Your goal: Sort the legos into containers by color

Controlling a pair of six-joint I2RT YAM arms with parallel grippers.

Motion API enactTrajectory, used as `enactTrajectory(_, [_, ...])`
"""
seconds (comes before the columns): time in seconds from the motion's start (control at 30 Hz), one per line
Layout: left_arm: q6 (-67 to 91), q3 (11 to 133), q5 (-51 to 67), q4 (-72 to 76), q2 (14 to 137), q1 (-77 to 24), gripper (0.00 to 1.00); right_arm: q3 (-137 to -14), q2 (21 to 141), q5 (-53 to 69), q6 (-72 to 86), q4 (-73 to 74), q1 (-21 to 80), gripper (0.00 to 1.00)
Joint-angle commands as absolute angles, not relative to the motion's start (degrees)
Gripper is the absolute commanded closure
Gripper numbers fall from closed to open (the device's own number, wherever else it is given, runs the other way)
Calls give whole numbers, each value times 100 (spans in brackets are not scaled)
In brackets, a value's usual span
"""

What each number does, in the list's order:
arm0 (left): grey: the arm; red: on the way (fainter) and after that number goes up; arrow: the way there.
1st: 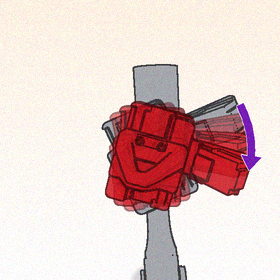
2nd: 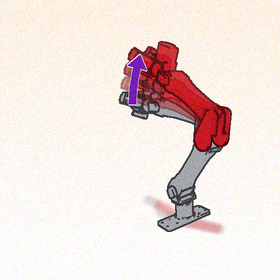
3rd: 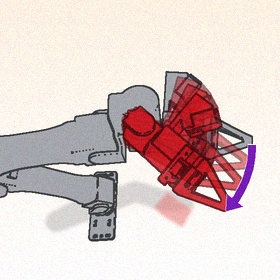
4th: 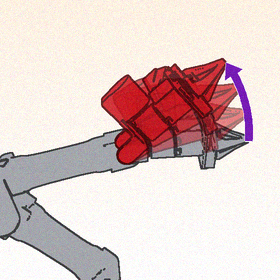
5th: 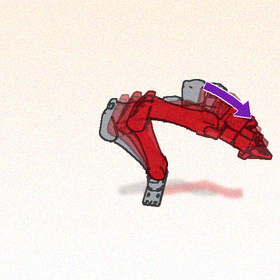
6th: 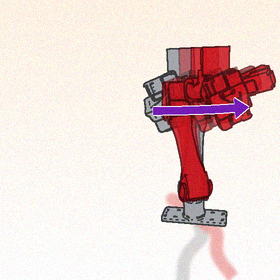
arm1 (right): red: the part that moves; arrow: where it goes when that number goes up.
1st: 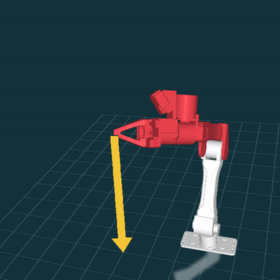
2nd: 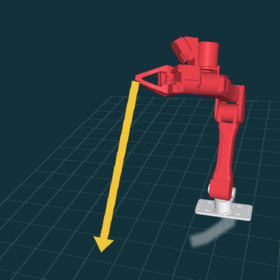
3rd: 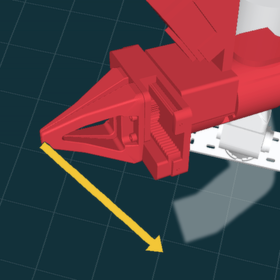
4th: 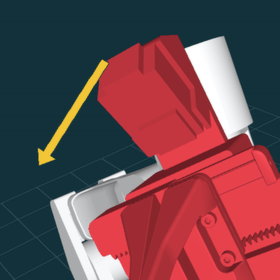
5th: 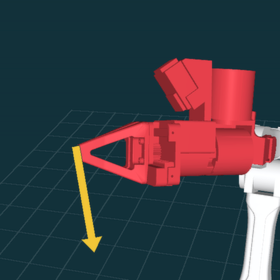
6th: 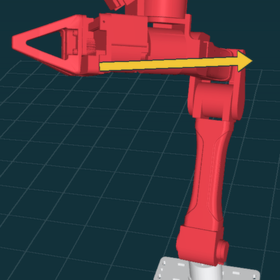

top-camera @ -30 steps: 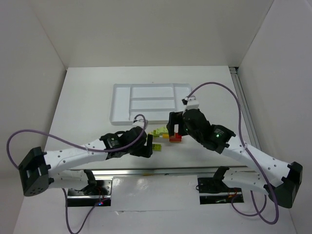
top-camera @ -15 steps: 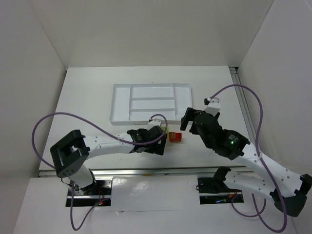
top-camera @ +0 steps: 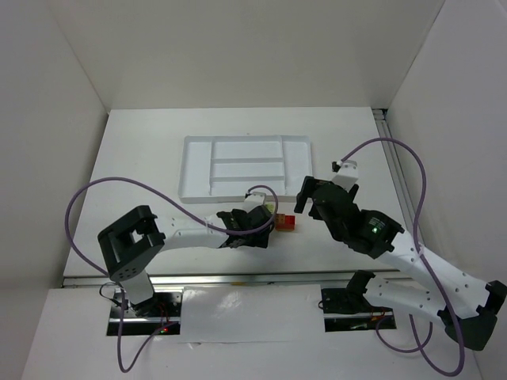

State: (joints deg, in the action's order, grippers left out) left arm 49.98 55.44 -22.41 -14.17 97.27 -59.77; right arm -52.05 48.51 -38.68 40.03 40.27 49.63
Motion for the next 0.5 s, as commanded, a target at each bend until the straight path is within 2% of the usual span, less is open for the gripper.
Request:
enactTrajectory(0.0, [5133, 5713, -2399, -1248, 9940, -5968, 22, -5256, 4965, -4025, 4104, 4078, 4983, 1])
enactTrajectory(0.1, [5186, 5783, -2470, -1327, 9888, -6021, 30, -5256, 4966, -4025, 4104, 4078, 4983, 1])
enactTrajectory(0.23, [5299, 5730, -2680, -1581, 9607, -6152, 34, -5256, 4904, -4025, 4104, 4078, 4983, 1])
enactTrajectory(0.37, [5405, 5626, -2856, -1863, 9247, -6267, 42, -5256, 4852, -4078, 4104, 4192, 4983, 1])
enactTrajectory(0.4, [5405, 5625, -2856, -1924, 9168, -6328, 48, -5256, 4852, -4078, 4104, 4192, 4983, 1])
enactTrajectory(0.47, [5405, 5563, -2804, -2030, 8975, -6328, 50, -5256, 4852, -4078, 4157, 4192, 4983, 1])
